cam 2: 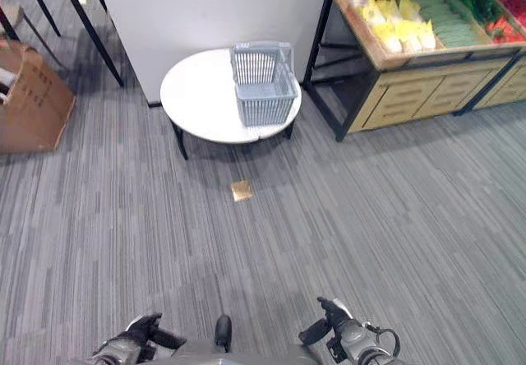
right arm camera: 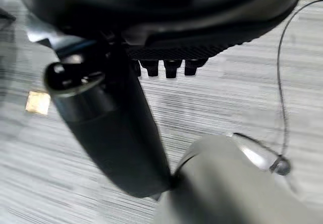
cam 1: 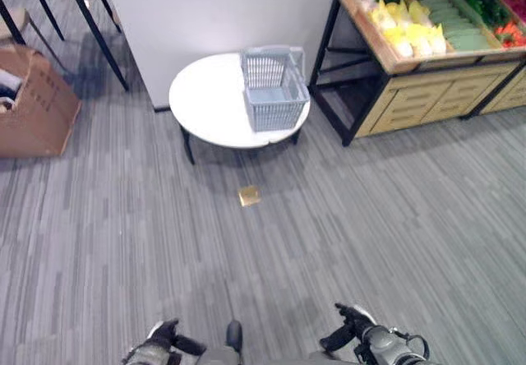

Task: Get the vegetables into the basket

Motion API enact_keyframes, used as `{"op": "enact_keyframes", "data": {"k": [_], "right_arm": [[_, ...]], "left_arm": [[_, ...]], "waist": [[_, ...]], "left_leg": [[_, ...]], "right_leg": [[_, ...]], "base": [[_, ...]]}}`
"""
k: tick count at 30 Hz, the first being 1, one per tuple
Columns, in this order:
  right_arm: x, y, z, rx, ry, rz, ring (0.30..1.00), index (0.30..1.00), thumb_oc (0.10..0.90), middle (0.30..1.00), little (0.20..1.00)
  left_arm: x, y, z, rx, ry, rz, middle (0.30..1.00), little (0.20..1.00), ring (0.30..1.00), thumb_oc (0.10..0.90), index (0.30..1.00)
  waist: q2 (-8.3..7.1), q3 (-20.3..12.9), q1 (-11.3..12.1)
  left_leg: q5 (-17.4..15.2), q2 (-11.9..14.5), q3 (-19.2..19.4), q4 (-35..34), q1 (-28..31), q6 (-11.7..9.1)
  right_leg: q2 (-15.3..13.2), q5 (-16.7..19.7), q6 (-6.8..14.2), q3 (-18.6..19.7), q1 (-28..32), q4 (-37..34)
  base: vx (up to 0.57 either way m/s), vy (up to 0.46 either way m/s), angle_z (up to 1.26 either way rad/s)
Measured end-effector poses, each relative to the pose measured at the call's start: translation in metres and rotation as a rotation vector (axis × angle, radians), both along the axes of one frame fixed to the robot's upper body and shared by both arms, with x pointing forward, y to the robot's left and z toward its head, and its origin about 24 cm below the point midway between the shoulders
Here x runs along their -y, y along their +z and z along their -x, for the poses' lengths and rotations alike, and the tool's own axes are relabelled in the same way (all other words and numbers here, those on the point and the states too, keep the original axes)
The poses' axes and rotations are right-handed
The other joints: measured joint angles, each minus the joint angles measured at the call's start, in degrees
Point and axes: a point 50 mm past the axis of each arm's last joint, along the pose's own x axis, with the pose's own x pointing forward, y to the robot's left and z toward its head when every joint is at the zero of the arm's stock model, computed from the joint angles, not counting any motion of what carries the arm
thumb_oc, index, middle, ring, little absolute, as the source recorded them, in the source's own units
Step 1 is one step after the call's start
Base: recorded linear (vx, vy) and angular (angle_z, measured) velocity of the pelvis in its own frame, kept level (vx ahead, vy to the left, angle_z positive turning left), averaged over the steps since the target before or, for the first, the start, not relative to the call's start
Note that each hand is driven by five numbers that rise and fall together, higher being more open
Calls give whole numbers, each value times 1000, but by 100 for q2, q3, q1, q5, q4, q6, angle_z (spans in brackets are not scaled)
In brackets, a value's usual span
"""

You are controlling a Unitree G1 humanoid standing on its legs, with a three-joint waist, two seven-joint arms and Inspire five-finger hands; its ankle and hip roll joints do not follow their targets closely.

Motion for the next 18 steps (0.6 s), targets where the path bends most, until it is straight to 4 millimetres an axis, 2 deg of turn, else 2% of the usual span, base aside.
{"op": "enact_keyframes", "data": {"k": [1, 2, 3, 5, 7, 8, 9, 11, 13, 14, 15, 16, 18], "right_arm": [[1, 1, 0, 15, -14, -7, 1000, 1000, 900, 1000, 1000], [0, 0, 0, 13, -10, -8, 1000, 1000, 900, 1000, 1000], [-5, 1, -5, 22, 6, -17, 1000, 1000, 900, 1000, 1000], [-7, 3, -9, 40, 17, -19, 1000, 1000, 900, 1000, 1000], [-8, 4, -13, 53, 19, -17, 1000, 1000, 900, 1000, 1000], [-9, 6, -17, 69, 18, -22, 1000, 1000, 900, 1000, 1000], [-10, 9, -25, 91, 27, -20, 1000, 1000, 900, 1000, 1000], [-10, 11, -29, 105, 23, -18, 1000, 1000, 900, 1000, 1000], [-10, 9, -26, 99, 12, -20, 1000, 1000, 900, 1000, 1000], [-8, 9, -26, 100, 0, -16, 1000, 1000, 900, 1000, 1000], [1, 12, -29, 101, 3, 11, 1000, 1000, 900, 1000, 1000], [5, 13, -30, 96, 2, 24, 1000, 1000, 900, 1000, 1000], [12, 13, -29, 83, -4, 43, 1000, 1000, 900, 1000, 1000]], "left_arm": [[3, -1, -1, 7, -3, 11, 1000, 1000, 1000, 900, 1000], [3, -1, 1, -1, -2, 12, 1000, 1000, 1000, 900, 1000], [4, -2, 2, -18, -7, 12, 1000, 1000, 1000, 900, 1000], [7, -3, 4, -36, -13, 14, 1000, 1000, 1000, 900, 1000], [6, -4, 7, -45, -6, 8, 1000, 1000, 1000, 900, 1000], [8, -4, 6, -45, -9, 14, 1000, 1000, 1000, 900, 1000], [8, -4, 6, -45, -7, 13, 1000, 1000, 1000, 900, 1000], [8, -4, 6, -45, -6, 14, 1000, 1000, 1000, 900, 1000], [2, -4, 12, -60, -2, 2, 1000, 1000, 1000, 900, 1000], [5, -4, 12, -57, -3, 10, 1000, 1000, 1000, 900, 1000], [13, -7, 14, -61, -1, 31, 1000, 1000, 1000, 900, 1000], [14, -8, 17, -66, 8, 37, 1000, 1000, 1000, 900, 1000], [12, -8, 19, -66, 21, 35, 1000, 1000, 1000, 900, 1000]], "waist": [[-21, -19, -28], [-30, -16, -36], [-112, 4, -49], [-92, 85, -170], [-98, 152, -251], [-113, 203, -265], [-133, 299, -269], [-146, 327, -273], [-242, 299, -386], [-152, 346, -380], [105, 349, -376], [200, 330, -358], [190, 328, -358]], "left_leg": [[-19, 29, -60, 5, 0, 18], [-19, 30, -80, -1, -19, 19], [-33, 29, -180, -31, -35, 40], [-14, 100, -364, -41, -30, 45], [-59, 106, -501, -59, 56, -10], [-109, 100, -544, -86, 151, -19], [-213, 102, -570, -67, 275, -122], [-347, 103, -726, -67, 377, -243], [-518, 141, -1105, -84, 538, -502], [-564, 295, -1175, -147, 668, -557], [-630, 644, -1252, -162, 776, -613], [-615, 771, -1221, -45, 781, -678], [-512, 861, -1123, 214, 765, -795]], "right_leg": [[21, -288, 15, -33, -55, -195], [43, -377, 30, -77, -58, -482], [152, -454, 23, -171, -243, -1131], [289, -398, 21, -414, -246, -2394], [388, 14, 34, -453, -232, -3567], [399, 321, -12, -454, -351, -3933], [380, 782, 17, -447, -480, -4444], [290, 1006, 76, -448, -668, -4636], [228, 824, 73, -461, -519, -4476], [316, 1022, 65, -481, -483, -4350], [611, 1017, 28, -639, -381, -4261], [737, 1029, -129, -731, -316, -4239], [856, 1085, -480, -829, -170, -4242]], "base": [[113, 50, 24], [174, 57, 24], [286, 0, 32], [228, -25, 41], [224, -37, 39], [320, -69, 37], [405, -90, 29], [285, -76, 41], [227, -143, 83], [366, -253, 90], [286, -199, 56], [276, -204, 51], [210, -176, 22]]}}
